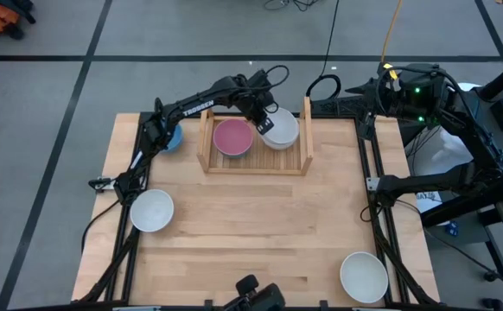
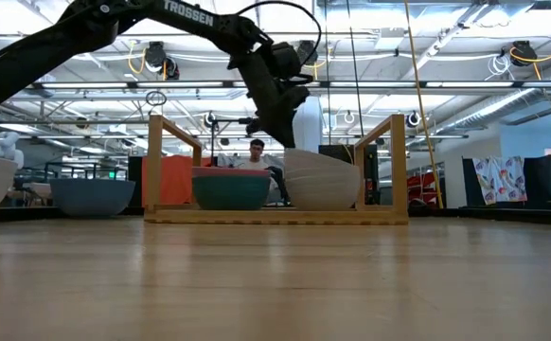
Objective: Place and stack bowls onto a shelf
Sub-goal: Stack the bottom left white bowl on top of the other white bowl on the shelf
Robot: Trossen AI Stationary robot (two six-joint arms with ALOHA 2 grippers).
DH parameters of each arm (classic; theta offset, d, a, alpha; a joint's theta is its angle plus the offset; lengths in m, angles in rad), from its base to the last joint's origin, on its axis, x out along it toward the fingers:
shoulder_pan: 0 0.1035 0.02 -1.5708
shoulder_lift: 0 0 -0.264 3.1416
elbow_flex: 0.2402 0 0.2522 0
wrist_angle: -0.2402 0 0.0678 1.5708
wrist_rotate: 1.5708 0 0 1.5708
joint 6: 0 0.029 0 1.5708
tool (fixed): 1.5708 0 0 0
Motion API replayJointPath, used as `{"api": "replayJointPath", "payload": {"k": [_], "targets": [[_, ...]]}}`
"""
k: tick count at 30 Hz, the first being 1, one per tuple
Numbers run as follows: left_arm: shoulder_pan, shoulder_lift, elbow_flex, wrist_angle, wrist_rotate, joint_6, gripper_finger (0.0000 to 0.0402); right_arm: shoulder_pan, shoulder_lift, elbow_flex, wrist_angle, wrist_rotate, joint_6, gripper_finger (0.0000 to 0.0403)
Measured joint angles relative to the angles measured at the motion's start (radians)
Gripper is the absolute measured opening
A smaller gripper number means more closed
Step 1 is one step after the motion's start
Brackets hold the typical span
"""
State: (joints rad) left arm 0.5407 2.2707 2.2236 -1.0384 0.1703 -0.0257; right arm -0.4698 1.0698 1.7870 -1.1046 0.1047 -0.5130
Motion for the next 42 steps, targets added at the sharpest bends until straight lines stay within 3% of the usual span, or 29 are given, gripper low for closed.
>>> {"api": "replayJointPath", "payload": {"k": [6,12,21,42], "targets": [[0.0,0.004,-0.053,0.048,-0.003,0.011,0.0001,0.0,0.0,0.0,0.0,0.0,0.0,0.0165],[0.0,0.003,0.003,0.106,0.013,0.021,0.0001,0.0,0.0,0.0,0.0,0.0,0.0,0.0165],[-0.003,0.0,0.092,0.039,0.014,0.032,0.0001,0.0,0.0,0.0,0.0,0.0,0.001,0.0165],[-0.034,0.019,0.069,0.146,0.1,0.019,0.0001,0.0,0.0,0.0,0.0,0.0,-0.004,0.0165]]}}
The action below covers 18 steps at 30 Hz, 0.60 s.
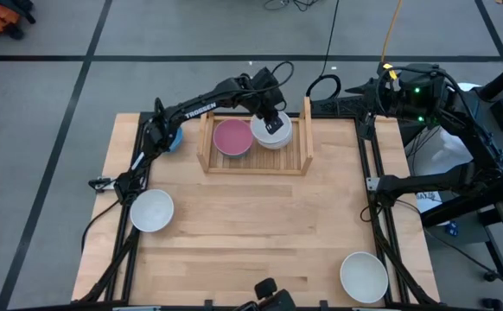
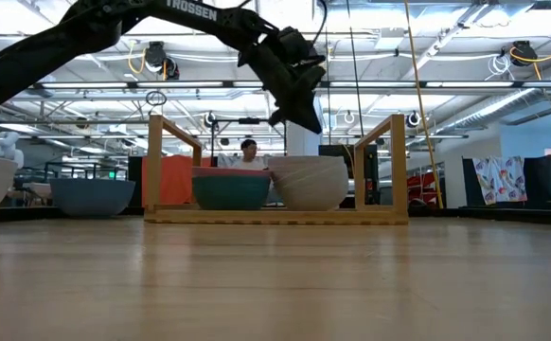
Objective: Place and stack bowls onto a shelf
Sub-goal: Stack the bottom left white bowl on top of the other white bowl on the shelf
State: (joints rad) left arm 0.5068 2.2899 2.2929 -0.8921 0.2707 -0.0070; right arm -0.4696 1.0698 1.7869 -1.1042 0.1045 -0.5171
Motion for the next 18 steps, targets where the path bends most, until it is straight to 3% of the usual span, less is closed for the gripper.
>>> {"api": "replayJointPath", "payload": {"k": [18], "targets": [[-0.042,0.113,0.0,0.02,0.048,-0.005,0.0001,0.0,0.0,0.0,0.0,0.004,0.0,0.0165]]}}
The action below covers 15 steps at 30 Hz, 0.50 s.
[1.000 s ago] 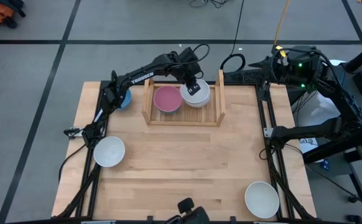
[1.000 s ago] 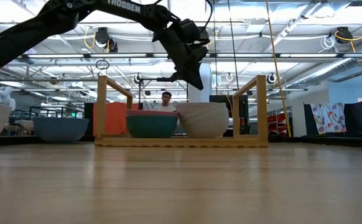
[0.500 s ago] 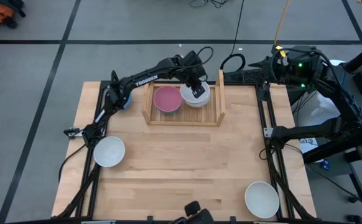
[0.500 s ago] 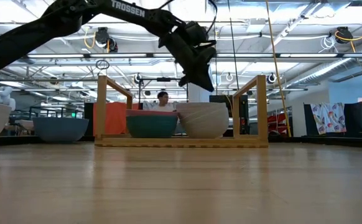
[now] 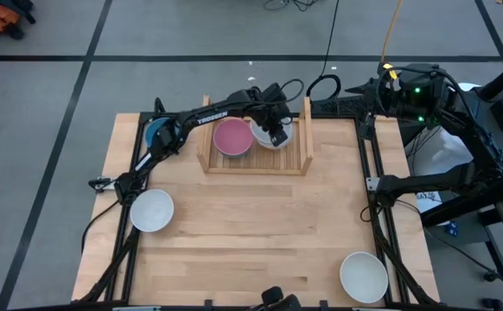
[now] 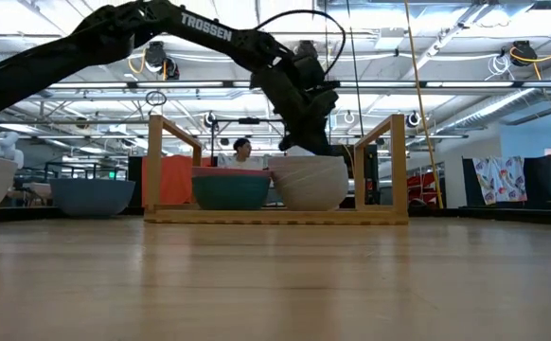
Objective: Place and stack bowls onto a shelf
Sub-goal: Stack the bottom left white bowl on top of the other white bowl on the shelf
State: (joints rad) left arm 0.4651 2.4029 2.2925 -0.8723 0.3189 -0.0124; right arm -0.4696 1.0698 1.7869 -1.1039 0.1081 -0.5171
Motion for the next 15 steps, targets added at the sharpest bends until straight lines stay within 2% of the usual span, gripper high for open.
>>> {"api": "replayJointPath", "payload": {"k": [15], "targets": [[-0.004,0.012,0.0,0.011,0.004,0.007,0.0001,0.0,0.0,0.0,0.0,0.0,0.0,0.0165]]}}
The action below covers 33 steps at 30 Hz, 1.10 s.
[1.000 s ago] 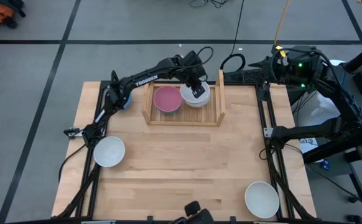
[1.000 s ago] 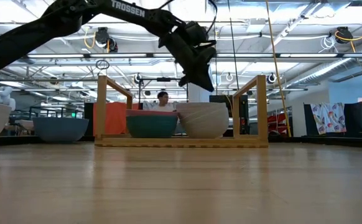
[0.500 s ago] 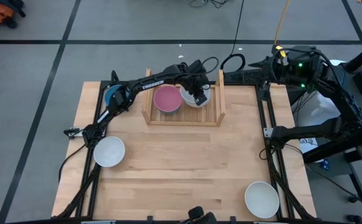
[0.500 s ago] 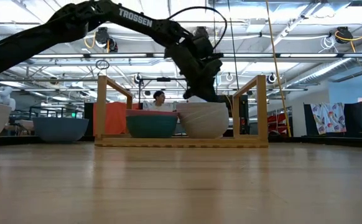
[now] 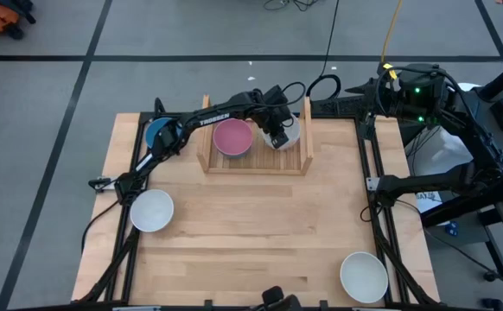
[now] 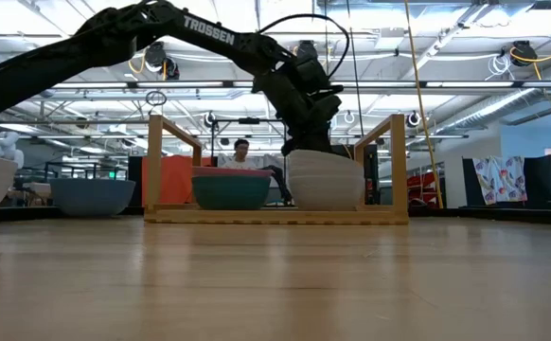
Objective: Place and stack bowls onto a shelf
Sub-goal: Stack the bottom left white bowl on top of the other white bowl on the shelf, then stack the bottom right white bowl on top of the other white bowl on the shelf
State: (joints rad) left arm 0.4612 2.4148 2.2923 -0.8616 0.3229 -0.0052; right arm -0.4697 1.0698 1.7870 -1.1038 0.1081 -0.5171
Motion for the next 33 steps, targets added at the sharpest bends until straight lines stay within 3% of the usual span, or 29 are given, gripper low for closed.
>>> {"api": "replayJointPath", "payload": {"k": [10,23,28,33], "targets": [[0.019,-0.093,0.058,0.019,-0.033,0.003,0.0001,0.0,0.0,0.0,0.0,0.0,0.0,0.0165],[0.036,-0.325,0.058,-0.316,-0.108,0.055,0.0006,0.0,-0.002,0.0,-0.022,0.0,0.0,0.0165],[0.028,-0.432,0.058,-0.4,-0.121,0.1,0.0007,0.0,-0.012,0.0,-0.101,-0.002,0.053,0.0165],[0.02,-0.533,0.058,-0.501,-0.122,0.105,0.0008,0.0,-0.03,0.0,-0.294,-0.005,0.15,0.0164]]}}
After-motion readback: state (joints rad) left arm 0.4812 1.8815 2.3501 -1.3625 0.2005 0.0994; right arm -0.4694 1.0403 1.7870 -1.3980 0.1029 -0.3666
